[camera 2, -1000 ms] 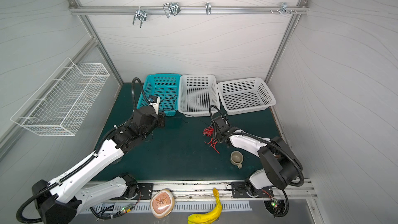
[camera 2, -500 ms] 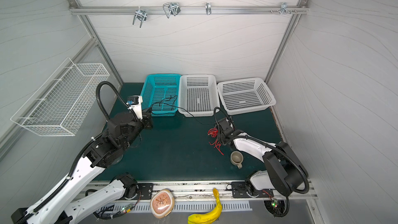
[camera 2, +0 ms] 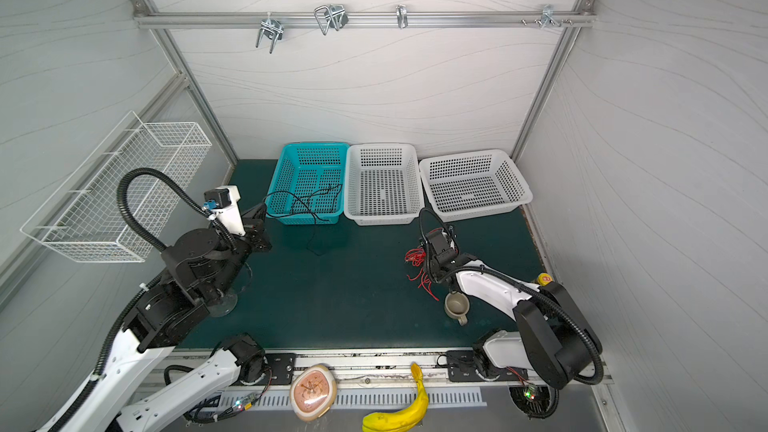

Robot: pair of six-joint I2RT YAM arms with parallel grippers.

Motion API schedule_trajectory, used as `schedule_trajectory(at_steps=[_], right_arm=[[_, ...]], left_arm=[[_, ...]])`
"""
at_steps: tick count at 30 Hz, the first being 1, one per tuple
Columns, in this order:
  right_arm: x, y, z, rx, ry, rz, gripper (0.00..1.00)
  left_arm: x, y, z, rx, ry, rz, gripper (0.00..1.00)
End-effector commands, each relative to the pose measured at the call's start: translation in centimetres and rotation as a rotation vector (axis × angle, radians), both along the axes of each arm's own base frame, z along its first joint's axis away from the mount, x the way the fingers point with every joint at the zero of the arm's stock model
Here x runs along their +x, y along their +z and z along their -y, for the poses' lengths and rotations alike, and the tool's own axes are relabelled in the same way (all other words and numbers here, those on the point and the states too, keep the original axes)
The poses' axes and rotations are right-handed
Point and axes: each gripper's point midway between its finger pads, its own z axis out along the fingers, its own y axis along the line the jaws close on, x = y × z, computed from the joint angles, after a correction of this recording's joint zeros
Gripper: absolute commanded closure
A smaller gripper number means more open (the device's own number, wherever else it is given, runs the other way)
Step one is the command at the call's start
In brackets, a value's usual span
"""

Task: Untangle the cables
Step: 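Lift the black wire high and swing it toward the teal basket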

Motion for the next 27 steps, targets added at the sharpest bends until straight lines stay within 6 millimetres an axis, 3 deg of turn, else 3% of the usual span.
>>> schedule_trajectory(at_steps=[1,10,15,27], right_arm=[[0.1,0.0,0.0,0.016,-0.003,0.011,0.78],[0.8,-0.2,-1.9,0.073,0.059,0.013,0.67],[0.9,-0.2,-2.5,0.077,0.094,0.007,0.59],[0.7,-0.9,-2.9,0.084,0.097,-0.022,0.58]], left_arm=[[-0.7,3.6,-0.2,-0.043,-0.017,0.077,1.0],[1.8,6.0,0.2,0.004,0.051,0.073,1.0],[4.4,7.6,0.5,0.069,0.112,0.073,1.0],[11.7,12.2,0.2,0.011,0.096,0.094,1.0]])
